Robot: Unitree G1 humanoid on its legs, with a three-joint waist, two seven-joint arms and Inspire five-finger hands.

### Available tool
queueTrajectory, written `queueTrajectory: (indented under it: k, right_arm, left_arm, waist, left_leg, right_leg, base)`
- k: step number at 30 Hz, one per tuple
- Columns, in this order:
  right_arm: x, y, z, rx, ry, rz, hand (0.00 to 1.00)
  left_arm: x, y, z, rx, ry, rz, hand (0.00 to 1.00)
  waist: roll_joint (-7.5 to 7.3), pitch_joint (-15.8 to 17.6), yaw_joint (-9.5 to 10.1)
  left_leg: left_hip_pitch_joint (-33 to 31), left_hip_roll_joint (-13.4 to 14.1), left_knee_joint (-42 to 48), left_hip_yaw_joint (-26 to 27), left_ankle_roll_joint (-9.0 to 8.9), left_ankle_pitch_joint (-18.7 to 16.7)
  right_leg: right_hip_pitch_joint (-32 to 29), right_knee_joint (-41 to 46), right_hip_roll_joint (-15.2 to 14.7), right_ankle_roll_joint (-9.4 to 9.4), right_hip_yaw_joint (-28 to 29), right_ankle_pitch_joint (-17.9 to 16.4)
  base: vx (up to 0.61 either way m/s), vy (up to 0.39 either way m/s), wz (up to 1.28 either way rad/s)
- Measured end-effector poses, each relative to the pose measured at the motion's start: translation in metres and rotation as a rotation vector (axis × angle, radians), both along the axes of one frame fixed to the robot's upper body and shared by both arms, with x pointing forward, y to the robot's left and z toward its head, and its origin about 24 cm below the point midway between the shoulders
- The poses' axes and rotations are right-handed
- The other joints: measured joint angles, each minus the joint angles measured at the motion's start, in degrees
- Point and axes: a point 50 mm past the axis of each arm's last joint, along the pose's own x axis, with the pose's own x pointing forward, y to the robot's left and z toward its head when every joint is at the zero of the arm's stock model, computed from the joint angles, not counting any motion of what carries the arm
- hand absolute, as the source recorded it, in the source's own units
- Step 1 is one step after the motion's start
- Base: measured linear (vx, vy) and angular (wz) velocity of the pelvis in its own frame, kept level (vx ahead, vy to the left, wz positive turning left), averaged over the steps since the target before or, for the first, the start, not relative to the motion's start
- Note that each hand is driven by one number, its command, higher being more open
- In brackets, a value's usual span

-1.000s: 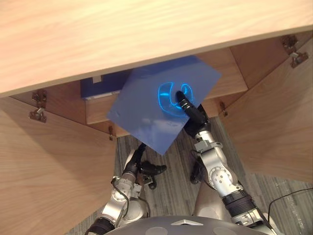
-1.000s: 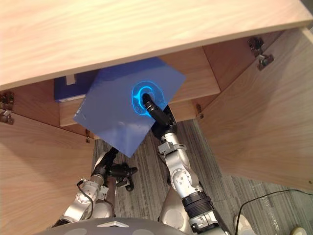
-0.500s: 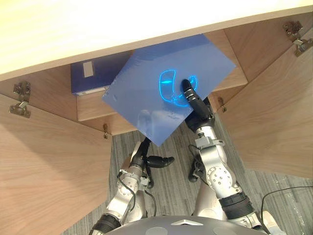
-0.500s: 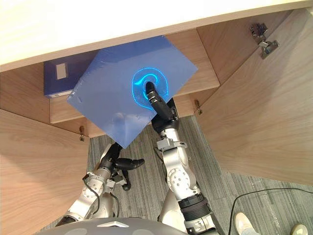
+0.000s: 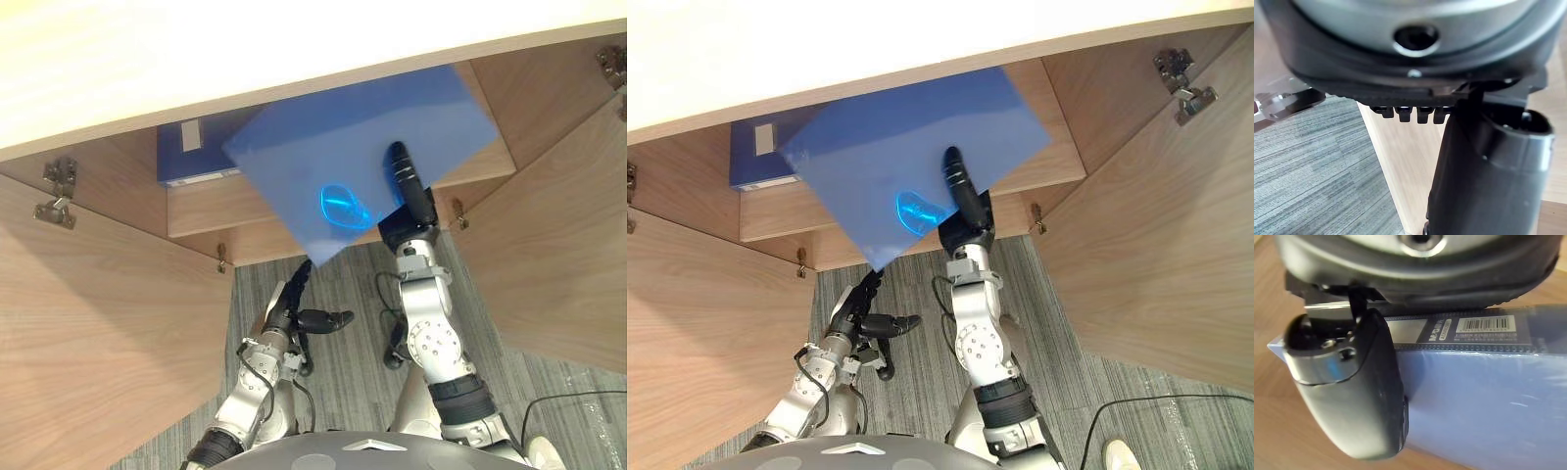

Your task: Walk over to the cabinet, pick up the folder, carry it to the office cabinet, place the folder inside the office cabinet, then close the office cabinet door

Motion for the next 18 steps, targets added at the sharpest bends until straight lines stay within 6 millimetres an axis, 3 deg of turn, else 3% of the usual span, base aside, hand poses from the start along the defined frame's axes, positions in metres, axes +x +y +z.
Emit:
queueTrajectory:
  k: [7,10,18]
  right_arm:
    - [0.020,-0.043,0.023,0.180,-0.031,-0.245,0.00]
    - [0.023,-0.058,0.024,0.254,-0.023,-0.322,0.00]
    - [0.030,-0.081,0.030,0.375,-0.012,-0.438,0.00]
  left_arm:
    - [-0.013,-0.002,-0.006,-0.009,0.040,-0.019,1.00]
    - [-0.013,-0.006,-0.006,-0.018,0.040,-0.037,1.00]
    - [-0.016,-0.014,-0.006,-0.049,0.052,-0.064,1.00]
  waist:
    - [0.66,-0.36,0.86]
    - [1.77,-1.05,1.37]
    - [3.72,-2.30,1.61]
  left_leg:
    - [1.83,-0.67,-0.30,-0.23,-0.04,-0.15]
    - [1.86,-0.68,-0.29,-0.29,0.00,-0.17]
    - [1.91,-0.71,0.10,-0.46,-0.02,-0.19]
  right_leg:
    - [2.31,0.15,-0.92,0.15,-0.41,-0.65]
    - [2.55,0.07,-1.00,0.19,-0.58,-0.67]
    - [2.55,1.00,-1.35,-0.06,-0.65,-1.18]
  base:
    - [0.01,0.003,0.06]
    - [0.00,0.000,0.00]
    - [0.00,-0.002,0.00]
